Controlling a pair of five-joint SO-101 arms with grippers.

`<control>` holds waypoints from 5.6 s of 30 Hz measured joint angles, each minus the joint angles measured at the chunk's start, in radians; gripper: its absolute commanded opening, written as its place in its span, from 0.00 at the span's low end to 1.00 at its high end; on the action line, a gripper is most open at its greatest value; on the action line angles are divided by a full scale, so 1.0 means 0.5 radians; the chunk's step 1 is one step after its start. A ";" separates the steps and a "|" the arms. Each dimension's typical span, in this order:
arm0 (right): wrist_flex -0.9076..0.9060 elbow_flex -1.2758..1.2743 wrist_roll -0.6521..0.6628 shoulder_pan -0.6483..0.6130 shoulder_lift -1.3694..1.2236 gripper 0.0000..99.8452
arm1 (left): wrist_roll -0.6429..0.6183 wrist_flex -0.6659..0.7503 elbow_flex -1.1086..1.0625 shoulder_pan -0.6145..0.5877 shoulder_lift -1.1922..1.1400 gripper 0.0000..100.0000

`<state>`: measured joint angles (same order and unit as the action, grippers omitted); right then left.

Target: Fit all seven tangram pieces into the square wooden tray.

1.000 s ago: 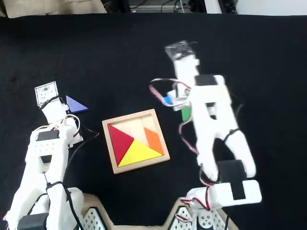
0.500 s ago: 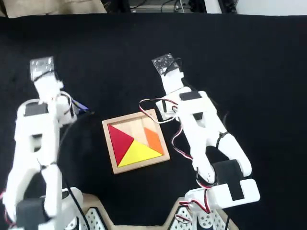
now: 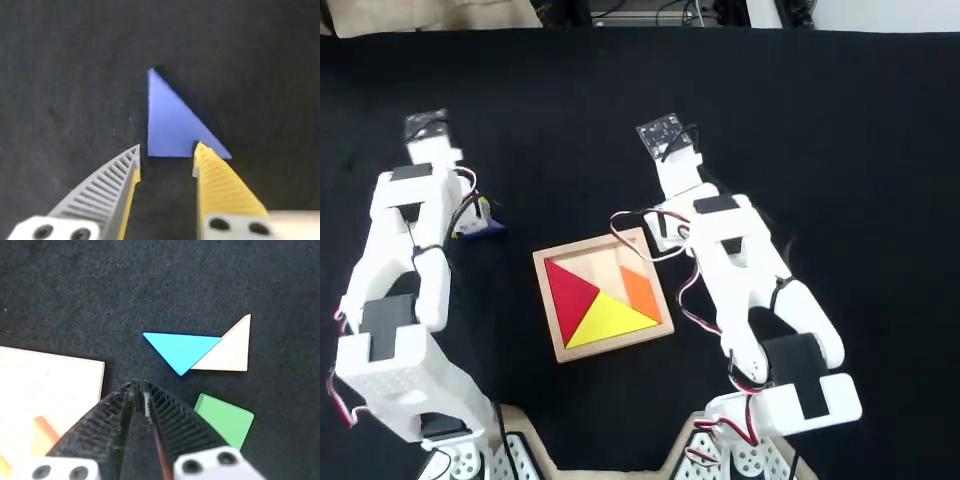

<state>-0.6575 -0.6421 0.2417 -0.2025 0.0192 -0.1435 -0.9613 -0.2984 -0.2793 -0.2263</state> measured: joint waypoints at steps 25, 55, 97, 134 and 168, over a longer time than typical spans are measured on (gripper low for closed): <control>0.012 0.000 0.074 0.000 0.000 0.01 | -1.221 -0.003 0.086 0.000 -0.209 0.25; 0.012 0.000 0.074 0.000 0.000 0.01 | -0.773 -0.144 0.442 -0.028 -0.420 0.05; 0.298 0.003 -0.681 0.908 0.000 0.01 | 2.995 -0.945 1.142 1.412 -0.433 0.05; 0.298 0.003 -0.681 0.933 0.000 0.01 | 2.897 -1.384 1.936 1.494 -1.053 0.21; 0.298 0.003 -0.684 1.031 0.000 0.01 | 2.010 -1.310 2.268 1.660 -1.049 0.02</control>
<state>-0.5086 -0.6406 -0.1005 0.3130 0.0192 0.8615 -1.6164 0.8355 0.5508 -0.7511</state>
